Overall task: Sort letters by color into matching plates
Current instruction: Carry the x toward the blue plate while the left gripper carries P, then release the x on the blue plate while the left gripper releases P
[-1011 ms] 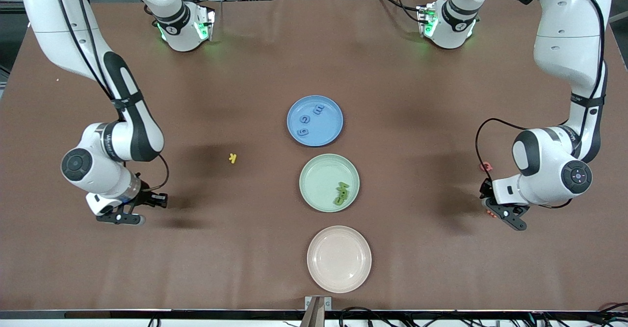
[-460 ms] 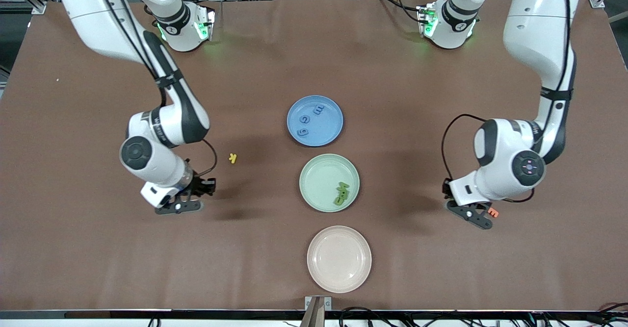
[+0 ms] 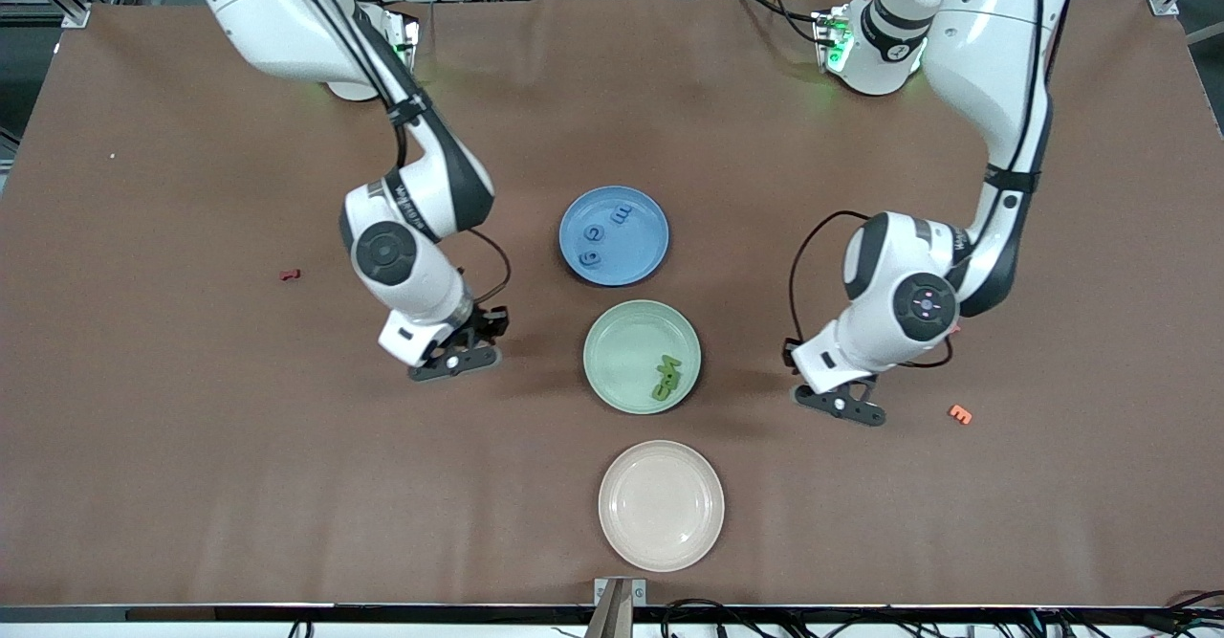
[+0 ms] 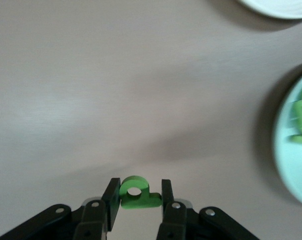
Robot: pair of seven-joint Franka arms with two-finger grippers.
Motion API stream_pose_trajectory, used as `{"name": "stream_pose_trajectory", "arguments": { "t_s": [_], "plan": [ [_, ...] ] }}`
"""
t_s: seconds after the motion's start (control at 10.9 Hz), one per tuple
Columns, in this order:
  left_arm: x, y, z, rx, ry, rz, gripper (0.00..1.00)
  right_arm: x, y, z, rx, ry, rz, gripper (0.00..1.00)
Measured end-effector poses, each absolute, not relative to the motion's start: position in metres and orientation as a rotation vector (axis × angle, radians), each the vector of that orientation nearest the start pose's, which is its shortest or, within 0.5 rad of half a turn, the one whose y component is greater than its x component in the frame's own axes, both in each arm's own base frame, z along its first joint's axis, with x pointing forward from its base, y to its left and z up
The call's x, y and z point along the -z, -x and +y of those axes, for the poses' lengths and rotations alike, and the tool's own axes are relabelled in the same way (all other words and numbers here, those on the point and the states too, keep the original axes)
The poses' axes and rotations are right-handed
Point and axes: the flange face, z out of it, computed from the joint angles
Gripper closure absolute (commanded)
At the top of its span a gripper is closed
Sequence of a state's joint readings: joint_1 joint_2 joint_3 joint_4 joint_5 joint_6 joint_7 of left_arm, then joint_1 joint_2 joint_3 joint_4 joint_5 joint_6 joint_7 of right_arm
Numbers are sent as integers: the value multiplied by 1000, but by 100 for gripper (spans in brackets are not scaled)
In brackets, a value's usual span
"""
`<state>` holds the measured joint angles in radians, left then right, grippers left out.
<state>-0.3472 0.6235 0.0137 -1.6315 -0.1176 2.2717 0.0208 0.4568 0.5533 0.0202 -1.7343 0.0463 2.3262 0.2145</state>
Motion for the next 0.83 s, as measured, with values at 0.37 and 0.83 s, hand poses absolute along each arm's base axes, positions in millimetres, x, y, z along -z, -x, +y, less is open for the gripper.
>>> {"name": "stream_pose_trajectory", "arguments": {
  "t_s": [0.37,0.83],
  "plan": [
    [-267,-633,-318,32,3260,142,100,-263,-542,393,0,3047,-530,82],
    [-237,-621,-377,131,3301,-66,100,-256,-482,461,-31,3021,-704,81]
  ]
}}
